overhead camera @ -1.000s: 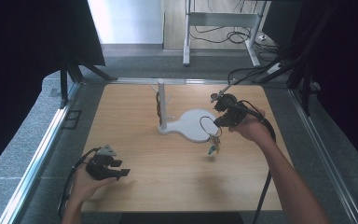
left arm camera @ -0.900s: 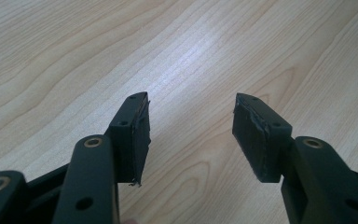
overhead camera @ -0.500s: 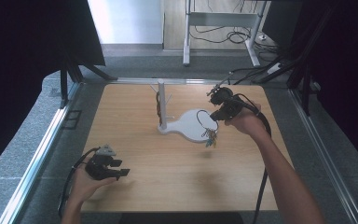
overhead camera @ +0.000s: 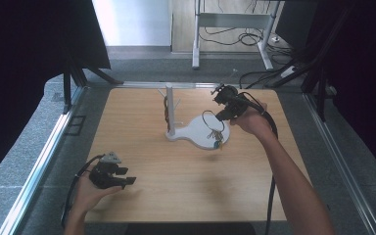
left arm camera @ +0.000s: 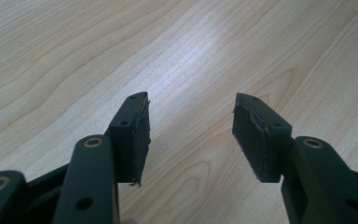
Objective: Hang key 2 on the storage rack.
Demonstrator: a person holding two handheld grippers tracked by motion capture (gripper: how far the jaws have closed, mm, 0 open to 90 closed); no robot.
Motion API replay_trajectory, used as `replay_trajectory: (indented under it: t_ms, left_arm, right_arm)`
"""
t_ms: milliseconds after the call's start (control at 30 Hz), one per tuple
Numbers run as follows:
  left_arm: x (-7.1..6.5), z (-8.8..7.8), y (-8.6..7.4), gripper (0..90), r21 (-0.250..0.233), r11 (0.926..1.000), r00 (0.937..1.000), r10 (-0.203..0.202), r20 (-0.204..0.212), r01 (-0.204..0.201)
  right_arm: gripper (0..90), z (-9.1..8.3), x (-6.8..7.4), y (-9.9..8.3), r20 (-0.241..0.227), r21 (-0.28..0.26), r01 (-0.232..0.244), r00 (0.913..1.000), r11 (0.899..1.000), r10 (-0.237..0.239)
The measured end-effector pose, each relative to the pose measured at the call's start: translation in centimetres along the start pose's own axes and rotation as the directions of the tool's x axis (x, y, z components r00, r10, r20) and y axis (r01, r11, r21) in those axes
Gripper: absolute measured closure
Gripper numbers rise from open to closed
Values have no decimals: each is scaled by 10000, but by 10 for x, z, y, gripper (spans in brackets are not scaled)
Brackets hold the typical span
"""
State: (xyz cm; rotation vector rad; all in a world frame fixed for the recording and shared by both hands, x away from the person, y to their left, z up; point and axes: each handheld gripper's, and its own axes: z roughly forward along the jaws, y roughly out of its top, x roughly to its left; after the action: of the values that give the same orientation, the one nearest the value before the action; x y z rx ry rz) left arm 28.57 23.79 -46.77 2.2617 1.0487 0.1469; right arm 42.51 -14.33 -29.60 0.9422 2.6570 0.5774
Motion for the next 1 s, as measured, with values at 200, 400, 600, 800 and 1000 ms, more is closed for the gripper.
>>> replay_trajectory:
  t_ms: [200,400,600,800,1000]
  left_arm:
    - [-1,-1,1,470,-27,10000,10000,58,19,-58]
    - [-1,-1,1,470,-26,10000,10000,74,37,-74]
    - [-2,2,2,470,66,9999,9999,135,19,-135]
    - [-2,1,1,470,32,9999,9999,112,52,-113]
    - [-1,-1,1,470,-13,9999,9999,128,59,-128]
  right_arm:
    - [874,2,-1,9,27,-4,15,10000,10000,-15]
    - [874,6,-3,19,38,21,-80,10000,10000,80]
    - [874,7,-4,28,53,-4,-104,9999,9999,104]
    - [874,10,-6,36,59,78,-67,10000,9999,67]
    - [874,14,-6,47,101,262,-57,9999,9996,54]
